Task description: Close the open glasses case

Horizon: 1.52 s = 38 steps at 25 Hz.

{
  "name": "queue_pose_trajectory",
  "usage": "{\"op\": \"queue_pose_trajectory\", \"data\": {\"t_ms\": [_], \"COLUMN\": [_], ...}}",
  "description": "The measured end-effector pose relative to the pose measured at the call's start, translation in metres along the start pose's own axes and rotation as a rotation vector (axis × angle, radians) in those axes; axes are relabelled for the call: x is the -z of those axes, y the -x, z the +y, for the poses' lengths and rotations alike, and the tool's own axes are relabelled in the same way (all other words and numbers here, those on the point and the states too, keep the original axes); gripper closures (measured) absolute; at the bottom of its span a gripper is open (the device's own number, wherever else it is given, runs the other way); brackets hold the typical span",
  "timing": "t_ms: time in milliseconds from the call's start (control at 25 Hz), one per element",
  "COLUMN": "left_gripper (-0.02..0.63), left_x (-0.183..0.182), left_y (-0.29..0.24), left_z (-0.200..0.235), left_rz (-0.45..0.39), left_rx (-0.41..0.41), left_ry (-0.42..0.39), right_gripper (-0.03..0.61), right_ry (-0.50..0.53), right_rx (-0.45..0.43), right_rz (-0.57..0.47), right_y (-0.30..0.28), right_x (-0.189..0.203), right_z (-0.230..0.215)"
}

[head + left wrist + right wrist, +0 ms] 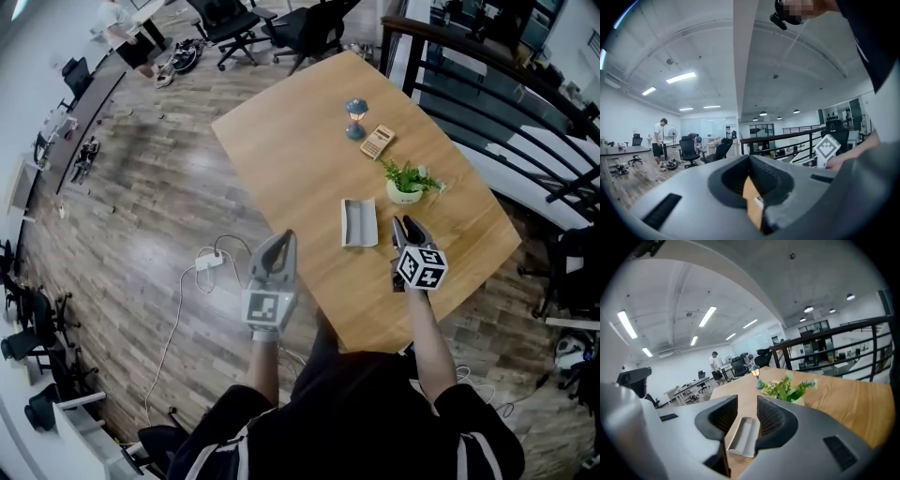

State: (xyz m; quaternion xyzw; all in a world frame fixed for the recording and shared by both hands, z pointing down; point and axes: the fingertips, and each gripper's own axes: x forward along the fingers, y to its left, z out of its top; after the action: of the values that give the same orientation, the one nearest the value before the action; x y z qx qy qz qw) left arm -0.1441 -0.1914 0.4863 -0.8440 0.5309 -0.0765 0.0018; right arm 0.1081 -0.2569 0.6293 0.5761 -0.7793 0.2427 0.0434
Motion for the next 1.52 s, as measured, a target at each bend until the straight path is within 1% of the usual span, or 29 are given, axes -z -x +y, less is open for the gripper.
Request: {"op": "queue_pose_trajectory", "data": {"t_ms": [40,200,320,400,520,680,760,880,1000,1040,1080,1240,1320,1400,1440,1520], "left_gripper": [0.614,0.614,0.614,0.614,0.614,0.614,0.614,0.614,0.614,0.614,0.614,0.614,0.614,0.614,0.614,0.614], "left_x": [0.003,0.012,0.028,0.038,0.044,0.046,0.047,0.051,0.059,0.059,0.059,0.055,0.055,0.053,0.051,0.049], "left_y": [0.004,0.022,0.044,0.055,0.063,0.069,0.069,0.068,0.068,0.067,0.067,0.065,0.065,0.064,0.063,0.061], "left_z": [0.003,0.016,0.025,0.035,0.047,0.053,0.055,0.058,0.059,0.058,0.058,0.061,0.062,0.062,0.061,0.059], "left_rz": [0.009,0.036,0.08,0.107,0.138,0.15,0.153,0.146,0.151,0.153,0.154,0.158,0.159,0.156,0.154,0.152], "left_rx": [-0.007,-0.043,-0.075,-0.093,-0.129,-0.154,-0.157,-0.144,-0.131,-0.131,-0.132,-0.133,-0.138,-0.14,-0.137,-0.129], "left_ry": [0.002,0.024,0.021,0.013,0.031,0.031,0.023,-0.013,-0.026,-0.023,-0.02,-0.03,-0.029,-0.022,-0.019,-0.021], "right_gripper": [0.44,0.44,0.44,0.44,0.442,0.448,0.451,0.456,0.481,0.527,0.546,0.552,0.554,0.555,0.555,0.558], "right_ry": [-0.026,-0.078,-0.157,-0.177,-0.184,-0.175,-0.173,-0.171,-0.153,-0.142,-0.134,-0.116,-0.074,0.024,0.102,0.315], "right_rx": [0.009,0.066,0.09,0.092,0.099,0.104,0.104,0.104,0.11,0.115,0.119,0.118,0.127,0.154,0.174,0.225], "right_rz": [0.032,0.198,0.297,0.332,0.359,0.376,0.375,0.372,0.373,0.375,0.378,0.388,0.396,0.41,0.423,0.462], "right_y": [-0.018,-0.083,-0.104,-0.112,-0.127,-0.133,-0.134,-0.136,-0.138,-0.138,-0.138,-0.14,-0.139,-0.138,-0.138,-0.137], "right_x": [0.013,0.076,0.122,0.141,0.152,0.16,0.16,0.158,0.154,0.154,0.154,0.153,0.151,0.146,0.142,0.134], "right_z": [-0.005,-0.029,-0.04,-0.04,-0.04,-0.04,-0.04,-0.039,-0.04,-0.041,-0.041,-0.041,-0.042,-0.046,-0.048,-0.052]}}
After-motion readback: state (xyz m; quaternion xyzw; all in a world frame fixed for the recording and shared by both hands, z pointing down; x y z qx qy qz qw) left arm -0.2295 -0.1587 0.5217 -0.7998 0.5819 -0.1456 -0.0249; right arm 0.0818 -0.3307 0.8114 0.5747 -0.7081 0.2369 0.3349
